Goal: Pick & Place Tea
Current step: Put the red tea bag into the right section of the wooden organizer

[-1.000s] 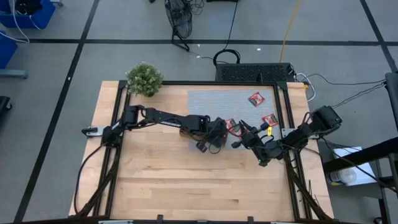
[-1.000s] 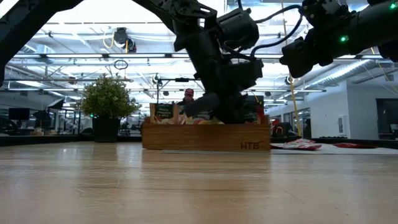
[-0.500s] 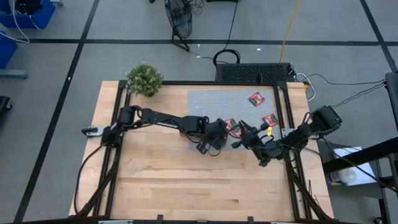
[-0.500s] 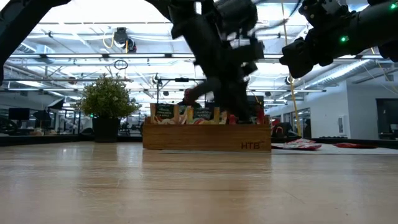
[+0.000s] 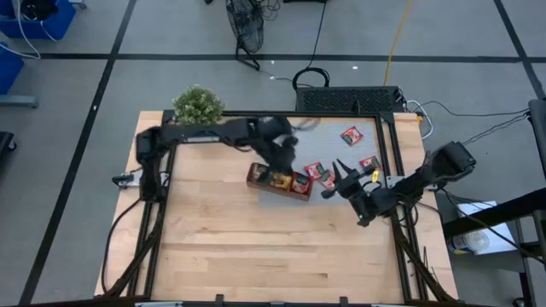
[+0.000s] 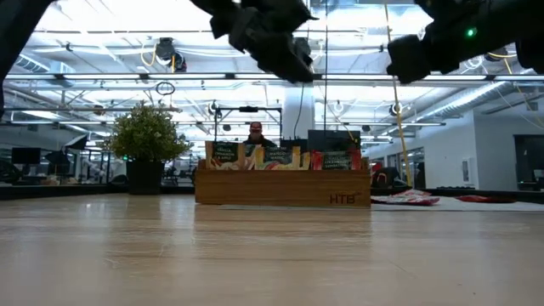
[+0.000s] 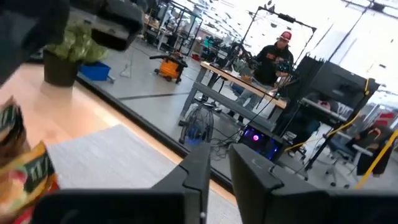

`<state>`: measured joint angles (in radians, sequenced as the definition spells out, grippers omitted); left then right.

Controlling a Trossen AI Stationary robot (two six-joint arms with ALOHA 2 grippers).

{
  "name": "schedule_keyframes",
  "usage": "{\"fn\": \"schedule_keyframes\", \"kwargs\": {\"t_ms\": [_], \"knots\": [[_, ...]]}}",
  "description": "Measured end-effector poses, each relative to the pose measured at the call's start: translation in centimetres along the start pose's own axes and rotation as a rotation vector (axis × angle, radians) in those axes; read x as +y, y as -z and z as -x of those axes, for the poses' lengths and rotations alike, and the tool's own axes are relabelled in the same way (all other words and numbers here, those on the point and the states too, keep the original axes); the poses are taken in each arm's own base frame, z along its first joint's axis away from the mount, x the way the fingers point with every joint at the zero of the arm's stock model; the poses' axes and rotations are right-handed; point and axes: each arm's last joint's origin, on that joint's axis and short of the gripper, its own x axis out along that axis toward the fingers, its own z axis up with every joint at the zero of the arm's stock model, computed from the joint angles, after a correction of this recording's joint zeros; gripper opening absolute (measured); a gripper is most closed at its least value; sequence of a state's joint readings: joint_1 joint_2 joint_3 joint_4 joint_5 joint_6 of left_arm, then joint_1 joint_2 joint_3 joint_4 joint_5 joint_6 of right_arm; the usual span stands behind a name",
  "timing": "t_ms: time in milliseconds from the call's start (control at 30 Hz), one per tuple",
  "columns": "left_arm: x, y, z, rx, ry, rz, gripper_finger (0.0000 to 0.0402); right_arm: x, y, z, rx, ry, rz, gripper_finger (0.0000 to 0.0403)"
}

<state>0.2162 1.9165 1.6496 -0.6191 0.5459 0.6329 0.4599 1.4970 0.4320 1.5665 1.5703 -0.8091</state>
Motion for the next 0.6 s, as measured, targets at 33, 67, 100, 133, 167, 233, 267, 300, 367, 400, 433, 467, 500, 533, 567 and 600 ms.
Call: {"fn": "schedule_keyframes", "kwargs": {"t_ms": [33,67,100,133,167,233,267,300,367,400,433,467,500,533,567,600], "knots": [[0.1,0.2,0.9,-0.032,-0.017,0.001,0.0006,-0.3,-0.2,0.0,0.001,0.001,-0.017,0.0058],[0.0,0.4,1.8,-0.055,-0.042,-0.002,0.0006,-0.5,-0.4,-0.1,0.002,0.006,-0.032,0.0064],[-0.1,0.7,2.4,-0.079,-0.067,-0.002,0.0006,-0.7,-0.6,-0.2,0.003,0.009,-0.043,0.0067],[-0.4,0.7,3.1,-0.115,-0.108,-0.021,0.0004,-0.9,-0.7,-0.2,0.004,0.01,-0.054,0.0068],[-0.6,0.8,4.1,-0.153,-0.15,-0.04,0.0003,-1.0,-0.7,-0.2,0.003,0.008,-0.074,0.0068],[-1.4,1.2,5.5,-0.241,-0.218,-0.067,0.0004,-0.8,-0.6,-0.1,0.0,0.004,-0.1,0.0062],[-1.7,1.3,6.2,-0.301,-0.263,-0.089,0.0007,-0.5,-0.4,-0.1,-0.003,0.001,-0.092,0.0057],[-2.2,1.7,6.9,-0.347,-0.304,-0.106,0.0009,-0.2,-0.1,-0.1,-0.015,-0.016,-0.094,0.0051],[-3.1,2.7,7.7,-0.426,-0.373,-0.129,0.0012,1.0,0.7,-0.1,-0.08,-0.15,-0.132,0.004],[-3.4,3.1,8.1,-0.467,-0.42,-0.148,0.0013,1.7,1.2,-0.1,-0.114,-0.285,-0.144,0.0035],[-3.9,3.8,8.5,-0.494,-0.452,-0.152,0.0013,2.3,1.6,-0.3,-0.127,-0.44,-0.176,0.003],[-4.3,4.5,8.9,-0.521,-0.484,-0.156,0.0013,2.8,1.9,-0.8,-0.112,-0.578,-0.216,0.0025],[-4.5,4.9,9.4,-0.552,-0.527,-0.164,0.0013,3.3,2.1,-1.4,-0.066,-0.676,-0.243,0.0021],[-4.8,5.4,9.7,-0.569,-0.56,-0.163,0.0013,3.6,2.5,-2.0,0.007,-0.712,-0.261,0.0018],[-5.1,6.1,9.9,-0.576,-0.57,-0.15,0.0014,3.7,3.1,-2.7,0.094,-0.695,-0.259,0.0016],[-5.2,6.6,10.2,-0.584,-0.584,-0.14,0.0014,3.6,3.6,-3.3,0.176,-0.662,-0.234,0.0015]]}}
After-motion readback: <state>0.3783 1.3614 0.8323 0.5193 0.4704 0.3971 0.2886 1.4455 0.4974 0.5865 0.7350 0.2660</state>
